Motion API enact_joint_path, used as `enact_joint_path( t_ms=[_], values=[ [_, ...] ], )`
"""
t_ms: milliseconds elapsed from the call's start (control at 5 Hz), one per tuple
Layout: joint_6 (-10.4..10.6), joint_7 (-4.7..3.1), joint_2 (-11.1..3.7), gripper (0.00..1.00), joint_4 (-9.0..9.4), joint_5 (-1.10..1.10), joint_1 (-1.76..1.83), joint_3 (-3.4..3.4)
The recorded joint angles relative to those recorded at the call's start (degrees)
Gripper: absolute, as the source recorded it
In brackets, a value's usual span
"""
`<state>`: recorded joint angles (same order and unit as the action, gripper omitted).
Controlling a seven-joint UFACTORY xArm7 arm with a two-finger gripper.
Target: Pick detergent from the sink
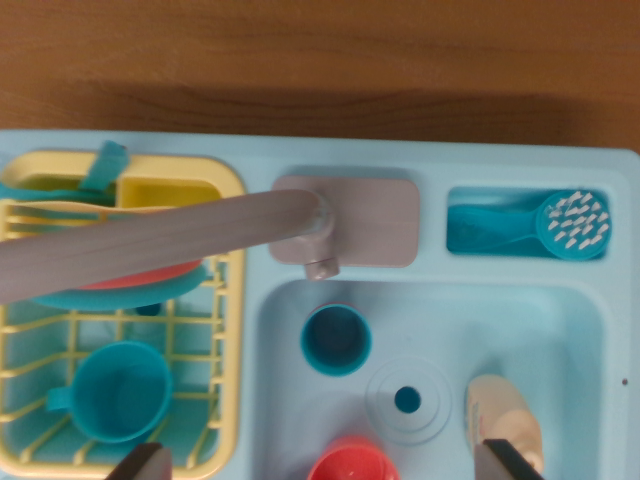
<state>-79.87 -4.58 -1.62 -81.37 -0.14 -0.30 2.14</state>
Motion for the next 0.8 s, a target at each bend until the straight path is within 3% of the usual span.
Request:
enact_joint_path(
  t_ms=[200,400,600,800],
  values=[
    [0.0,0.00,0.00,0.00,0.00,0.00,0.00,0.00],
    [2.2,-1.48,-0.44,0.00,2.07,0.27,-0.51,0.51],
    [2.2,-1.48,-0.44,0.00,2.07,0.27,-0.51,0.51],
    [4.7,-3.13,-0.94,0.00,4.37,0.56,-1.09,1.07]
  ],
)
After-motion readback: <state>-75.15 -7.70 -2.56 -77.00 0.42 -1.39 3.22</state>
